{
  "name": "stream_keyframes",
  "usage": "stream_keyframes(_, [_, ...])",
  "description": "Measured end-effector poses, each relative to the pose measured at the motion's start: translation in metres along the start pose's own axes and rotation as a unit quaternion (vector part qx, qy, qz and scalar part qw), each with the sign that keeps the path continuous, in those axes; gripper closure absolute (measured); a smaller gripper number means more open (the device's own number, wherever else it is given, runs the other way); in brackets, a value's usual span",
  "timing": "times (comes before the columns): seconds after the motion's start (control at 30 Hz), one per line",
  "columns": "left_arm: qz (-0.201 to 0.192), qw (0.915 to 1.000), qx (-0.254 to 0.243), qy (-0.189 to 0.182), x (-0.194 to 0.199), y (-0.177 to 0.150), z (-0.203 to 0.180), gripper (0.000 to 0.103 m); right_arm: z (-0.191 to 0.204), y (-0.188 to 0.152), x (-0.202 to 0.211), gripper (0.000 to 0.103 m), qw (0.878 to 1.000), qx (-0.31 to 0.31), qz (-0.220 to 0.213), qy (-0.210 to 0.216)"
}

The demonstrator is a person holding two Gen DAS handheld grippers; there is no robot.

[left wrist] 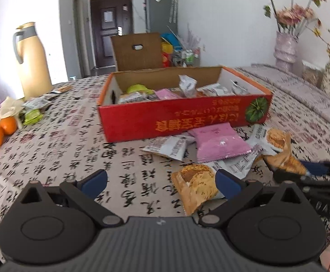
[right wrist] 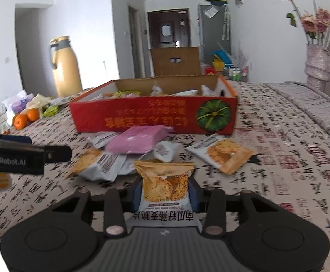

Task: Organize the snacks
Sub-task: 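Grasp a white-and-brown cracker pack with the right tool, then grasp another cracker pack with the left tool while the right holds its pack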

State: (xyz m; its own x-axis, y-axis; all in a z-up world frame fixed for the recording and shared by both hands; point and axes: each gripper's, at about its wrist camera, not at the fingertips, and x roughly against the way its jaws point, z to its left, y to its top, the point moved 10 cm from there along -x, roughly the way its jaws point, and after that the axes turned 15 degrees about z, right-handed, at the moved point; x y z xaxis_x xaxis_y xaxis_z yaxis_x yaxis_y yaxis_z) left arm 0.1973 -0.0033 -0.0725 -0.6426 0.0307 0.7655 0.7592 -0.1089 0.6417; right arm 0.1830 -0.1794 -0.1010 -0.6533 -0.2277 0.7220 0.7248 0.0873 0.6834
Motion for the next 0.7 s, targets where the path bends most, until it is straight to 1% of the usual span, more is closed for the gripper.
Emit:
stream_keyframes(0.13, [0.013,0.9998,-0.009,-0.008,-0.008,0.002,-0.013,0.000,-0.019,0.003,0.004,0.063,1.000,-0.020,-0.010,-0.011])
stream_keyframes(0.27, [0.027,0.9995,0.002,-0.017,-0.014,0.006,-0.025,0.000,-0.033,0.004,0.005,0.063,0.999,-0.036,-0.015,-0.017])
stream_keyframes(0.4, [0.045,0.9988,0.013,-0.012,-0.025,0.009,-0.034,0.000,-0.039,0.003,0.004,0.063,0.999,-0.043,-0.017,-0.014])
stream_keyframes(0.5, [0.064,0.9976,0.026,0.003,-0.036,0.009,-0.036,0.000,-0.044,0.002,0.002,0.063,0.999,-0.047,-0.016,-0.011])
stream_keyframes(0.6, [0.086,0.9951,0.049,0.005,-0.046,0.007,-0.036,0.000,-0.048,0.001,0.000,0.063,0.999,-0.052,-0.014,-0.008])
stream_keyframes(0.7, [0.094,0.9929,0.072,0.007,-0.050,0.006,-0.033,0.000,-0.052,-0.001,-0.004,0.063,0.998,-0.057,-0.010,-0.005])
